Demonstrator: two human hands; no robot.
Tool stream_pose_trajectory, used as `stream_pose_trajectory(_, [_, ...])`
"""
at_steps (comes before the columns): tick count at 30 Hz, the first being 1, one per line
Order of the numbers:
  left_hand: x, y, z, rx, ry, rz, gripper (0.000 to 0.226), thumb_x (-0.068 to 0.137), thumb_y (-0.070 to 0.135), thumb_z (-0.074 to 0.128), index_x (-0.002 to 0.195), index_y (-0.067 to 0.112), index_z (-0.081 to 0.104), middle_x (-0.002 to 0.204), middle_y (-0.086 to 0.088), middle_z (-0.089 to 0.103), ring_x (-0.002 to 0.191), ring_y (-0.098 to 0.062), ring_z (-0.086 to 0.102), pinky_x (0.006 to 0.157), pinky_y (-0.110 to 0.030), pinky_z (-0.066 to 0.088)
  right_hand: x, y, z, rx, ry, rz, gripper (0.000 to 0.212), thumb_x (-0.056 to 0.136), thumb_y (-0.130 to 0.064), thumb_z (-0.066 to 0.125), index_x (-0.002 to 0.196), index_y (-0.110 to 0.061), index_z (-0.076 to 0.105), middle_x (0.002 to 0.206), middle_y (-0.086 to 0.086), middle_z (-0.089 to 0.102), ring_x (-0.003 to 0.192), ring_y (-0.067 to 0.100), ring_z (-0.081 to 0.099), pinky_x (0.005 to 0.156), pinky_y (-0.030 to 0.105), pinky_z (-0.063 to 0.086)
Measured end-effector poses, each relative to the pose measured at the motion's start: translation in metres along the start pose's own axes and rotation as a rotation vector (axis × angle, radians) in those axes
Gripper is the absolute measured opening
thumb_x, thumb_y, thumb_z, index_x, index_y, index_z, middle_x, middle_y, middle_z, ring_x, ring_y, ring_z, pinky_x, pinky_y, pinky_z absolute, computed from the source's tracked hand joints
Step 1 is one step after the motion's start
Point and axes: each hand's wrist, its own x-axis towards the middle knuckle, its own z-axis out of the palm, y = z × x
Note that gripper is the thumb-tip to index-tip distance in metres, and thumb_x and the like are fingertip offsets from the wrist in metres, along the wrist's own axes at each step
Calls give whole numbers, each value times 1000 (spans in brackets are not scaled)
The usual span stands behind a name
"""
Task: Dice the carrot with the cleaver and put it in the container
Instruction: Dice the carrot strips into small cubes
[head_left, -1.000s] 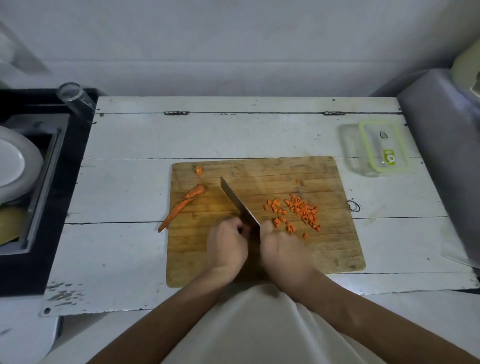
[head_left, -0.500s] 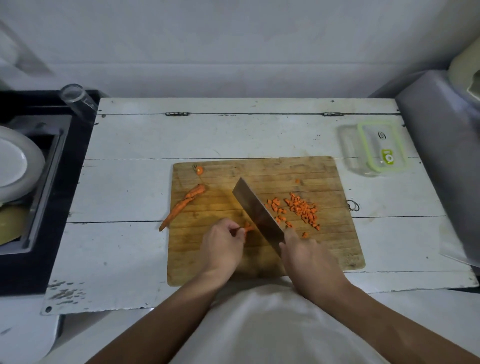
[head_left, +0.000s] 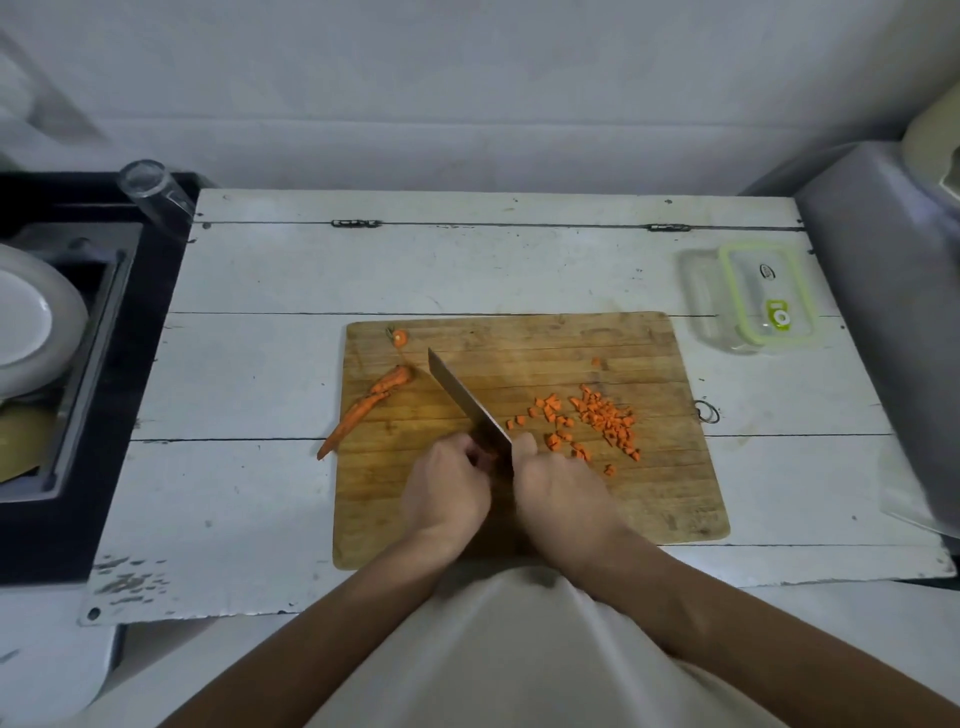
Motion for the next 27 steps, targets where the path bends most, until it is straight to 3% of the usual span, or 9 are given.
stream_pose_trajectory(4, [-3,-4,2,-30,7,43,18,98,31,66,79,29,67,76,14,67,72,-5,63,56,-24,43,-4,15,-1,138,66,109,6,106,-19,40,108,-17,45,82,6,68,74,30,70,57,39,52])
stream_pose_trajectory(8, [-1,-9,-2,-129,8,52,10,97,32,68,89,27,71,85,13,69,83,-5,65,70,-23,51,-29,27,-10,164,64,135,12,108,-28,37,114,-20,43,86,3,66,73,24,66,56,31,44])
stream_pose_trajectory(10, [-1,-12,-3,-148,4,60,9,97,28,68,91,25,72,87,12,70,85,-6,65,75,-27,54,-38,27,-11,81,36,95,15,104,-23,47,119,-19,42,88,2,69,75,23,69,55,29,41])
stream_pose_trajectory(13, [-3,-12,-2,-106,25,61,11,97,25,69,87,26,74,84,13,70,81,-4,65,71,-24,53,-44,22,-8,-4,-39,59,35,97,-20,61,124,-20,39,92,1,70,81,25,71,57,30,38])
stream_pose_trajectory(18, [0,-8,-1,-64,4,37,20,97,24,68,79,31,70,78,14,69,72,-2,64,60,-21,48,-45,17,-5,-43,-143,24,45,89,-14,68,120,-17,35,96,5,68,85,27,69,60,32,40])
stream_pose_trajectory(23, [4,-3,-3,-24,-20,1,22,96,20,65,77,31,68,78,12,68,74,-8,65,55,-23,40,-16,4,2,-67,-70,16,31,96,0,45,125,-10,38,94,9,70,84,33,70,59,36,41])
stream_pose_trajectory(27, [3,-5,-2,-23,-21,17,19,96,24,65,79,30,70,81,11,70,80,-13,68,62,-28,46,6,6,-1,157,37,103,10,106,-22,40,111,-15,46,85,9,69,76,32,70,62,44,57])
